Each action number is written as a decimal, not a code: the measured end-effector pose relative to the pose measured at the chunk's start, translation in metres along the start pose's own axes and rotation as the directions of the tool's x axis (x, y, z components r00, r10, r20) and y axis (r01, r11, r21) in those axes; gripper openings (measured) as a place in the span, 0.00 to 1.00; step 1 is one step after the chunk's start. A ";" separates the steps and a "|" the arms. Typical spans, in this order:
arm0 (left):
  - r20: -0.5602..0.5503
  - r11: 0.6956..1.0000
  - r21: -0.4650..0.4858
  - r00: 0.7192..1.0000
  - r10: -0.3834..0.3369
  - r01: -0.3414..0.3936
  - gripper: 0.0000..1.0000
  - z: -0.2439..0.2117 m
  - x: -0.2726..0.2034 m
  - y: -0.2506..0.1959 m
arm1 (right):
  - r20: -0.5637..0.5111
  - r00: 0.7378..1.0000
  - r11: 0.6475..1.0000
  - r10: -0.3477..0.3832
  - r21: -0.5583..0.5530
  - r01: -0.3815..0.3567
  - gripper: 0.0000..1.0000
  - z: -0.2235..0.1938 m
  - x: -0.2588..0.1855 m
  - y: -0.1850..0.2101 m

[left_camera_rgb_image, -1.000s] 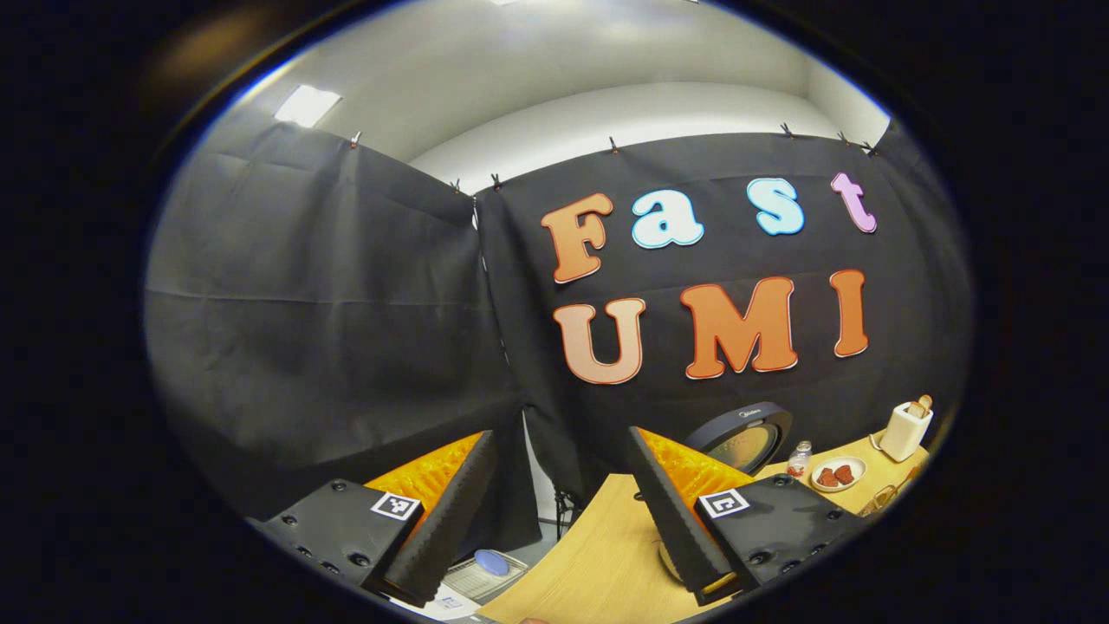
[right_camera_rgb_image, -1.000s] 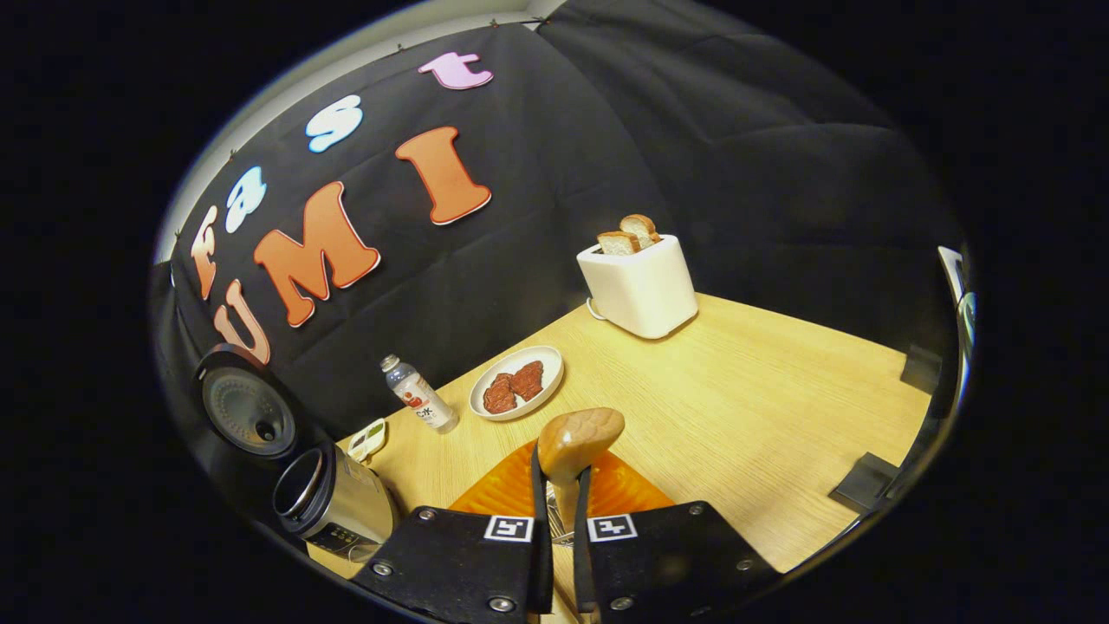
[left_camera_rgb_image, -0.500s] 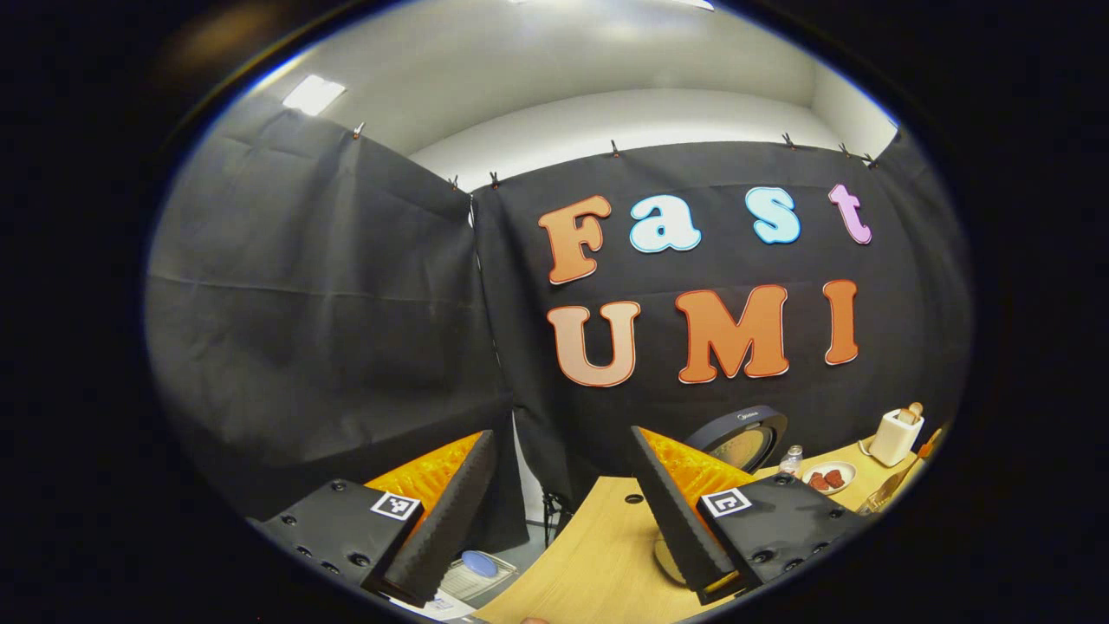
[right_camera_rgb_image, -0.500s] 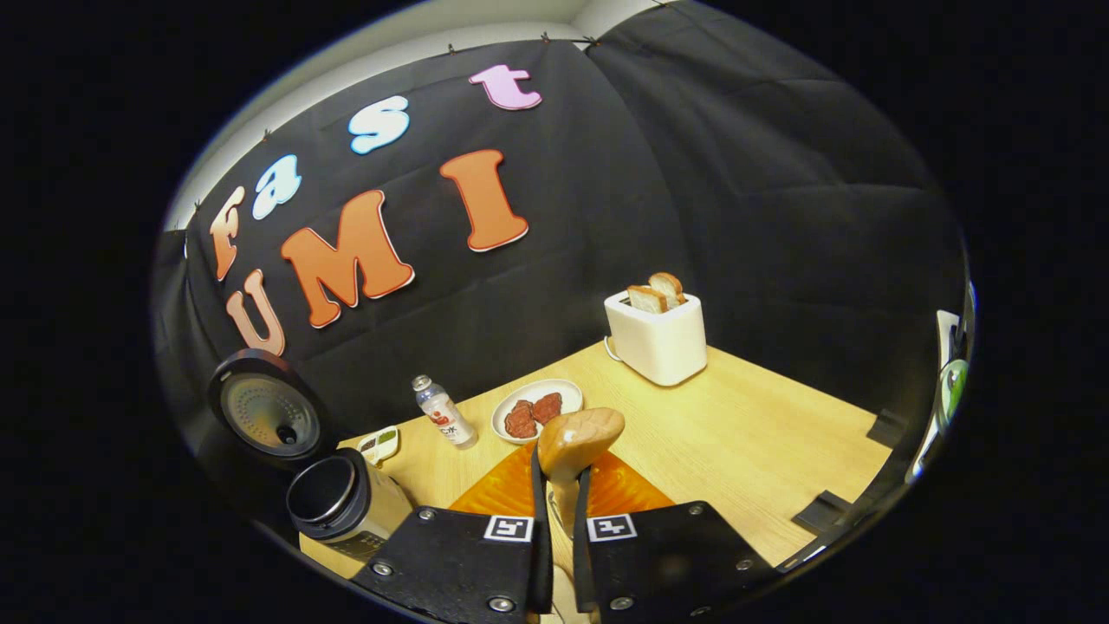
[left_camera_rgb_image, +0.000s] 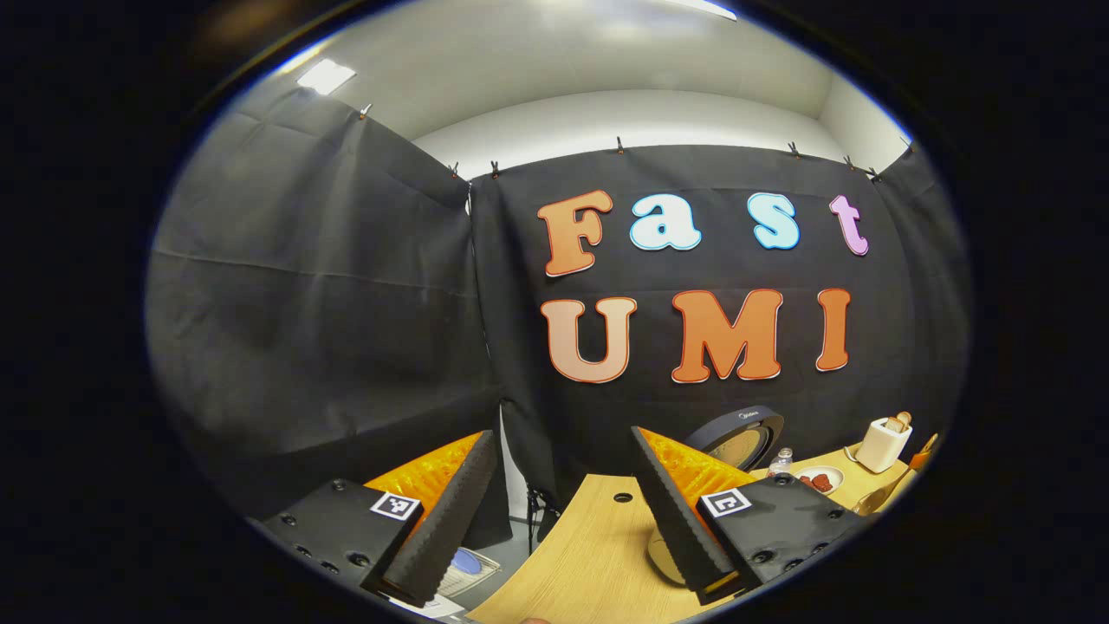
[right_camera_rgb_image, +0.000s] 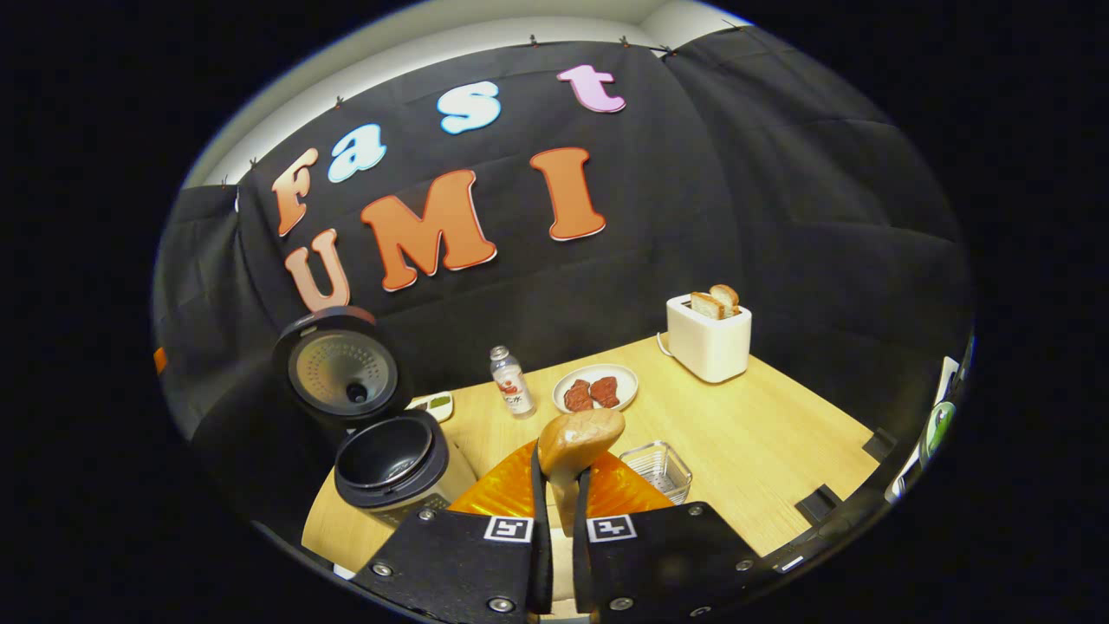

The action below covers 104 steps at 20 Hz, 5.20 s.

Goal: Close the left gripper, press the button to open the rice cooker; take a wooden spoon from the chopstick holder with the right hand, scoop a spoonful of rice and pour it into the rice cooker, then put the wooden spoon back into the chopstick holder.

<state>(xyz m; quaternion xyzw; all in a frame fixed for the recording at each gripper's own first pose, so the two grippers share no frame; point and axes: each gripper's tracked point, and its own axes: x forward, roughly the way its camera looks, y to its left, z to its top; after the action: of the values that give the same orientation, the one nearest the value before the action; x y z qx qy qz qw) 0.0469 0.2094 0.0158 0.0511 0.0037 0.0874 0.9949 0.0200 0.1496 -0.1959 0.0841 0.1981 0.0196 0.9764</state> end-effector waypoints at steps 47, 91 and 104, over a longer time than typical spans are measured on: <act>-0.042 1.000 -0.006 0.999 0.016 -0.017 1.00 -0.022 -0.013 0.000 | -0.192 0.950 0.563 0.247 0.826 0.021 0.08 -0.081 -0.002 -0.011; -0.121 0.991 -0.008 0.984 0.134 -0.136 0.99 -0.074 -0.012 0.093 | -0.141 0.920 0.820 0.367 0.515 -0.249 0.08 0.065 0.115 0.205; -0.120 0.989 0.012 0.981 0.150 -0.150 0.99 -0.077 -0.005 0.097 | -0.107 0.926 0.887 0.362 0.344 -0.307 0.08 0.075 0.117 0.211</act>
<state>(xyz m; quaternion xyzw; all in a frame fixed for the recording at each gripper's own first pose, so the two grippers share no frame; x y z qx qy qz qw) 0.0239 0.3113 -0.0510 0.0472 0.0601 0.1649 0.9833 0.1561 0.3536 -0.1364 0.2730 0.2629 0.1626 0.9110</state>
